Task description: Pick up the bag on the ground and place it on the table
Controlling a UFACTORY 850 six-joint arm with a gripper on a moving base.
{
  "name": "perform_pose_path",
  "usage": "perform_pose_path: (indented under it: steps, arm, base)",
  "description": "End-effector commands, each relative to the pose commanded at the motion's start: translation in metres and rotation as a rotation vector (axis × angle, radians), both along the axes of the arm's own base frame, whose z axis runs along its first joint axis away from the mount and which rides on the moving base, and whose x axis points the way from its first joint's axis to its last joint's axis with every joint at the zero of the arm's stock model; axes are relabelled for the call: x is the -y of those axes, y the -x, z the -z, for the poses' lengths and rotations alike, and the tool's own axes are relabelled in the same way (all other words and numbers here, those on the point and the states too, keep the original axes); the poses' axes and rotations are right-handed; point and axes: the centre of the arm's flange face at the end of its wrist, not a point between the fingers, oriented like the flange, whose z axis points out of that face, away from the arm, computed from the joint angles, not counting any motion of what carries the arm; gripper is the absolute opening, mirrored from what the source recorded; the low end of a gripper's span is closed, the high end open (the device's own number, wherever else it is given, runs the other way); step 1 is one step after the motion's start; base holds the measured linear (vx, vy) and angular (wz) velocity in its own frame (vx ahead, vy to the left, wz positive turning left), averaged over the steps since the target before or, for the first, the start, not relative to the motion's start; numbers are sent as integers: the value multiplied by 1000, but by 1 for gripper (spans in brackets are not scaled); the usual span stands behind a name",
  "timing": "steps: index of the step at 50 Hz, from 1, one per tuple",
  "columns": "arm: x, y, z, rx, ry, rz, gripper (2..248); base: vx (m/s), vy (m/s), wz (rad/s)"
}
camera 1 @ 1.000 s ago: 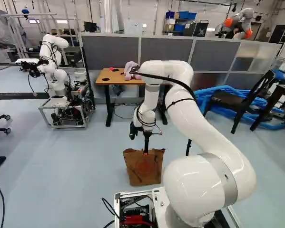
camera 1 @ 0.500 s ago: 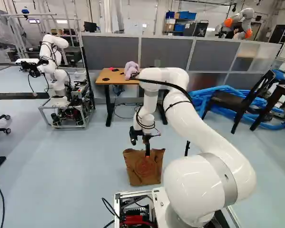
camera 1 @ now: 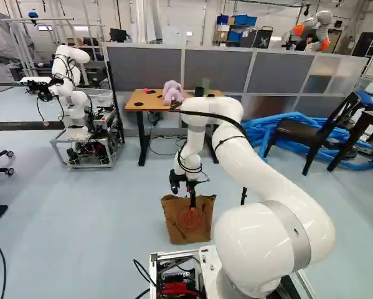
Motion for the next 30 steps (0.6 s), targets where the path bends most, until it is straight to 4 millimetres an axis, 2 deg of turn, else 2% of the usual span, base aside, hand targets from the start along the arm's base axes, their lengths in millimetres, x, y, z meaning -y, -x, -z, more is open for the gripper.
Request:
perform_pose_path:
  steps: [30]
  arm:
    - [0,-2,46,-12,1,0,247]
  base:
    - [0,0,0]
